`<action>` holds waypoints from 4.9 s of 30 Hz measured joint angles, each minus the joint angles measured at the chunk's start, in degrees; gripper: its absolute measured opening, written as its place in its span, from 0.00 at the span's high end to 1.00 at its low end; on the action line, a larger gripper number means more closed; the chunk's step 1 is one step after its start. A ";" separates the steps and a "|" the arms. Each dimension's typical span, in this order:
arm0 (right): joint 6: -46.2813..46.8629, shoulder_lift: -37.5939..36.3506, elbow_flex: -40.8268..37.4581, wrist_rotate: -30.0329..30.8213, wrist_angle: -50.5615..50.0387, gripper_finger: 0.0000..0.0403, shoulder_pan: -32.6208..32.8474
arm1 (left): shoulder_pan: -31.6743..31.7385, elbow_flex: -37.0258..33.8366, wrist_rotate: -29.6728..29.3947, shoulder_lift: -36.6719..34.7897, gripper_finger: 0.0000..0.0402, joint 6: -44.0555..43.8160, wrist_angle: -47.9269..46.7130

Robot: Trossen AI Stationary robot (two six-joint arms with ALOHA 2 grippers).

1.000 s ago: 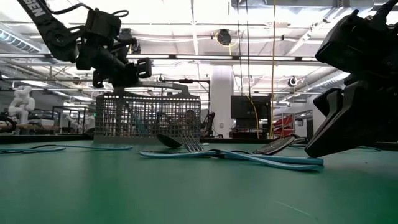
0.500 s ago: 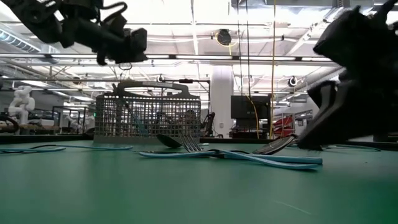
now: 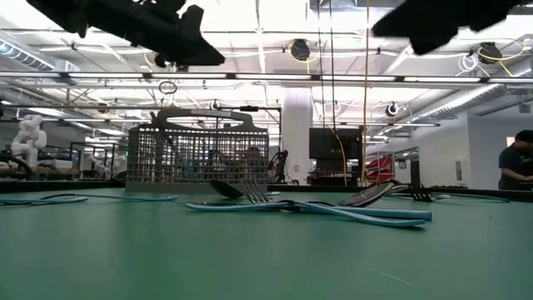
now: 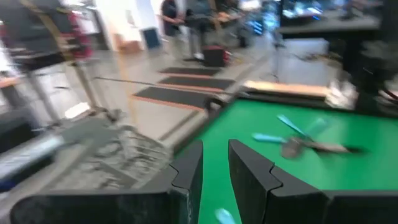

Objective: Sort silverware
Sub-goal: Put the table knife into the silverware rack

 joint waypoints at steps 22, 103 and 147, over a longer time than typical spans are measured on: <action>38.30 -16.42 -0.02 6.09 -52.16 0.76 0.32 | -2.52 24.10 26.34 33.93 0.79 0.20 -7.99; 60.05 -13.09 -8.04 3.26 -58.81 0.77 -28.17 | 18.83 102.79 57.34 71.63 0.59 28.45 -71.95; 36.38 -4.45 -8.00 -12.45 -34.64 1.00 -39.76 | 18.68 102.54 56.96 63.95 0.59 28.59 -84.51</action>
